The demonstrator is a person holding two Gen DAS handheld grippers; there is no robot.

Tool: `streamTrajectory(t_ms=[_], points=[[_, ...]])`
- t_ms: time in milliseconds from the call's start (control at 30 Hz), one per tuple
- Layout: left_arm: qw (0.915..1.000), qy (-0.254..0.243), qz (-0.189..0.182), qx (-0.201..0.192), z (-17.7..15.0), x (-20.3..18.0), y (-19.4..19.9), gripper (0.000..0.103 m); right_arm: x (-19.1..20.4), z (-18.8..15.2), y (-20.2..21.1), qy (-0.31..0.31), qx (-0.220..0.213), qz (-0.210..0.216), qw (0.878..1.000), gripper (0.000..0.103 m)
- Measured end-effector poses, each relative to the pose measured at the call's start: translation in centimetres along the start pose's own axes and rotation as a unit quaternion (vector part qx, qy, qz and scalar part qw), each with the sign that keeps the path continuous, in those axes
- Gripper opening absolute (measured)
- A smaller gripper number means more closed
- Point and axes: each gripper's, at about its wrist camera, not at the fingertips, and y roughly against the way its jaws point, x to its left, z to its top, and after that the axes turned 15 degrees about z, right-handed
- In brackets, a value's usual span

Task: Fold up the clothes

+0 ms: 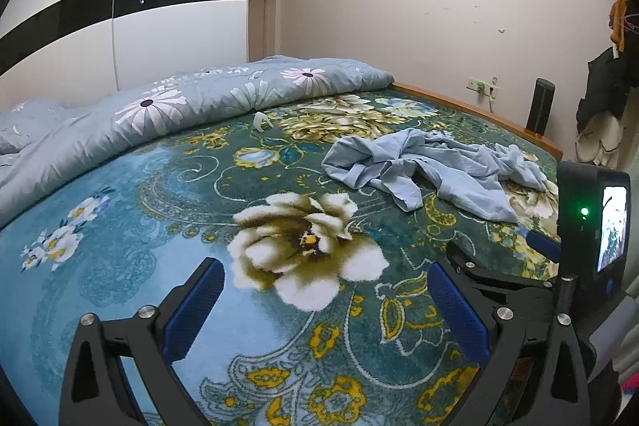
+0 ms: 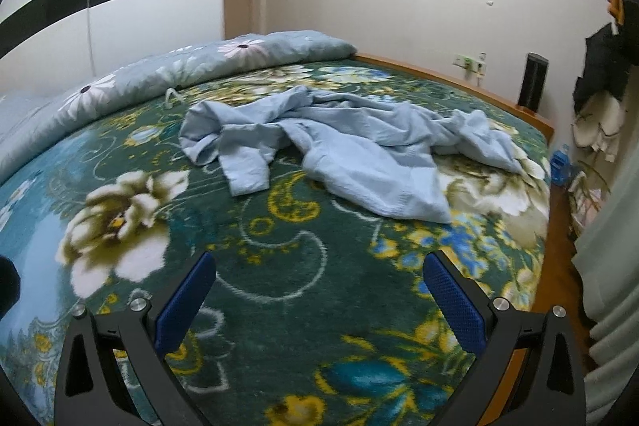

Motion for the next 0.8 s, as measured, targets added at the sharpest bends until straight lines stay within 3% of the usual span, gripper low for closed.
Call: streamTrajectory(t_ms=[467, 500, 533, 567, 667, 700, 800], points=[[0.9994, 0.025, -0.024, 0.001, 0.1, 1.8, 0.0, 0.103, -1.3, 5.7, -6.0, 0.062, 0.060, 0.004, 0.996, 0.103], [0.9994, 0.026, -0.022, 0.000, 0.2, 1.9, 0.1, 0.103, -1.3, 5.7, -7.0, 0.064, 0.075, 0.004, 0.995, 0.095], [0.9995, 0.027, -0.017, -0.001, 0.2, 2.1, 0.2, 0.103, -1.4, 5.8, -8.0, 0.067, 0.089, 0.004, 0.994, 0.073], [0.9996, 0.027, -0.011, -0.003, 0.2, 2.3, 0.3, 0.103, -1.5, 5.8, -9.0, 0.069, 0.103, 0.005, 0.992, 0.058], [0.9995, 0.030, 0.006, -0.008, 0.2, 3.0, 0.7, 0.103, -2.1, 6.1, -9.6, 0.042, 0.107, 0.014, 0.993, 0.030], [0.9993, 0.035, 0.009, -0.009, 0.2, 3.4, 0.9, 0.103, -2.2, 6.3, -9.5, 0.046, 0.107, 0.002, 0.993, 0.009], [0.9986, 0.049, 0.019, -0.011, 0.2, 4.4, 1.4, 0.103, -2.8, 7.4, -8.4, 0.041, 0.096, 0.006, 0.994, 0.008]])
